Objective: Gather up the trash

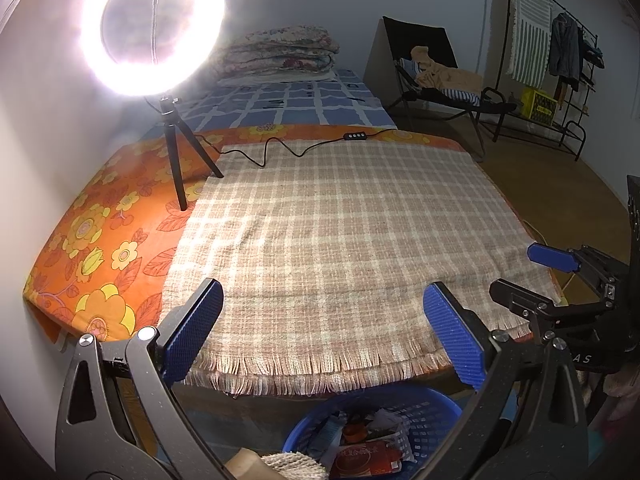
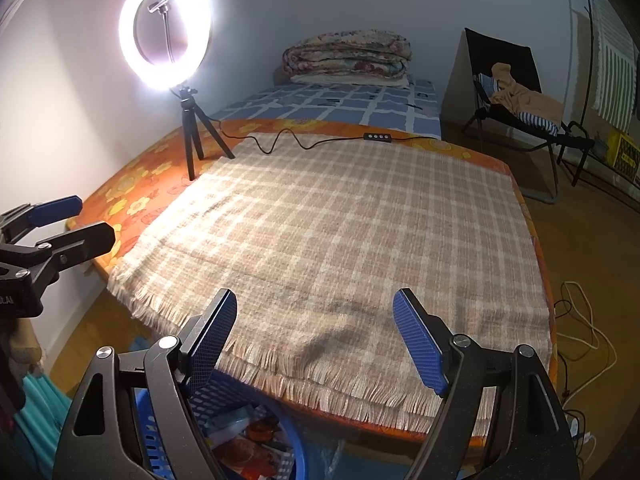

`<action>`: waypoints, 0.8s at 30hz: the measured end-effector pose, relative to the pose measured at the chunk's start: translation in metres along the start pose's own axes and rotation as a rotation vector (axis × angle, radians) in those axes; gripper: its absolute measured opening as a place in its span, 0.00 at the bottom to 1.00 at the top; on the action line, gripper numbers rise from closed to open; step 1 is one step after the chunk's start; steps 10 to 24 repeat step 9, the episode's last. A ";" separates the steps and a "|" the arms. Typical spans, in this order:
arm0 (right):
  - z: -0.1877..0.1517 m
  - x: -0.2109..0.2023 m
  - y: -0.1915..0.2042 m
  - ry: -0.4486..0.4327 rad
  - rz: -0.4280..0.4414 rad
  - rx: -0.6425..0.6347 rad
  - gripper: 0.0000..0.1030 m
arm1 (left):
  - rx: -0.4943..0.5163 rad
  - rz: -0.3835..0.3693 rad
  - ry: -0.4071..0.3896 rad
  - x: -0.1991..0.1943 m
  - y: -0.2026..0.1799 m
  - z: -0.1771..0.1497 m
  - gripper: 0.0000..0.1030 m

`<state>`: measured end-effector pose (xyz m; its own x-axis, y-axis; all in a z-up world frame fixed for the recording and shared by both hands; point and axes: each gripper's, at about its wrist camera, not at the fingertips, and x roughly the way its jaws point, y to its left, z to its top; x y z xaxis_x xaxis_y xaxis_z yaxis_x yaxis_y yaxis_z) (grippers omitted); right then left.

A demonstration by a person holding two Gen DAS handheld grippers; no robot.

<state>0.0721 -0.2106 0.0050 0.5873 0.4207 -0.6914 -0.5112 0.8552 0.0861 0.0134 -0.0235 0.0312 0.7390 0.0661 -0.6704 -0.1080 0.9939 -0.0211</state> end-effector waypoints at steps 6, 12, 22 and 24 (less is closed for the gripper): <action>0.000 0.001 0.000 0.002 0.000 -0.003 0.78 | 0.002 0.006 -0.006 -0.001 0.003 0.002 0.99; -0.001 0.000 -0.002 0.003 -0.001 -0.003 0.78 | -0.002 0.003 -0.003 -0.001 0.004 0.003 0.99; -0.001 0.000 -0.002 0.003 -0.001 -0.003 0.78 | -0.002 0.003 -0.003 -0.001 0.004 0.003 0.99; -0.001 0.000 -0.002 0.003 -0.001 -0.003 0.78 | -0.002 0.003 -0.003 -0.001 0.004 0.003 0.99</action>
